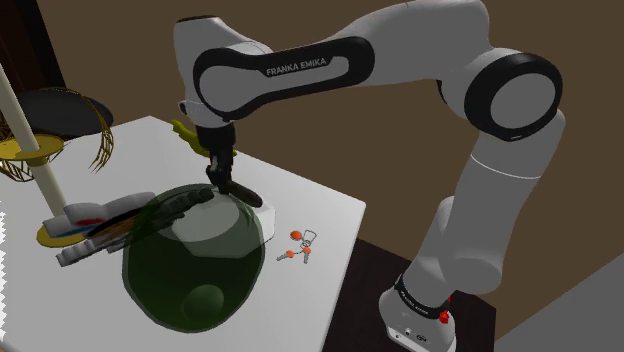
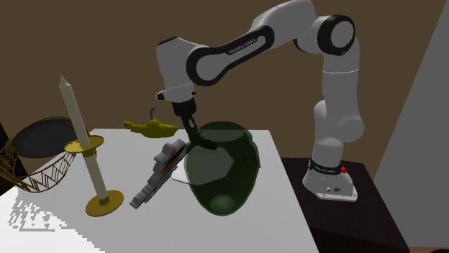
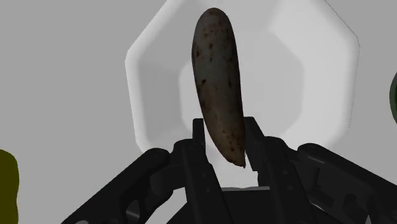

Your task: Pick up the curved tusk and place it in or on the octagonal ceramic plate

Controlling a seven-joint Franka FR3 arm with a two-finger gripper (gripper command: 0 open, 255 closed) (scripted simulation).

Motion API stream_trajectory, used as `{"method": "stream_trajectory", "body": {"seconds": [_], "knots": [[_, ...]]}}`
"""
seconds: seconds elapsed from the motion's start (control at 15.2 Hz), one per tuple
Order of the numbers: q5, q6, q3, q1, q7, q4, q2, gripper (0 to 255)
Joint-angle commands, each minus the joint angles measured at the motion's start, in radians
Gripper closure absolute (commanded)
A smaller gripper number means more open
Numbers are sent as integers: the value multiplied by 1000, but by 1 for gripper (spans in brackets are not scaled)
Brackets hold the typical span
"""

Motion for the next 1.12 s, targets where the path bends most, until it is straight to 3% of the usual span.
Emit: {"method": "stream_trajectory", "body": {"seconds": [0.0, 0.73, 1.06], "knots": [[1, 24, 8, 11, 21, -21, 2, 255], [-12, 159, 5, 13, 32, -108, 52, 255], [-13, 163, 5, 13, 33, -110, 54, 255]]}}
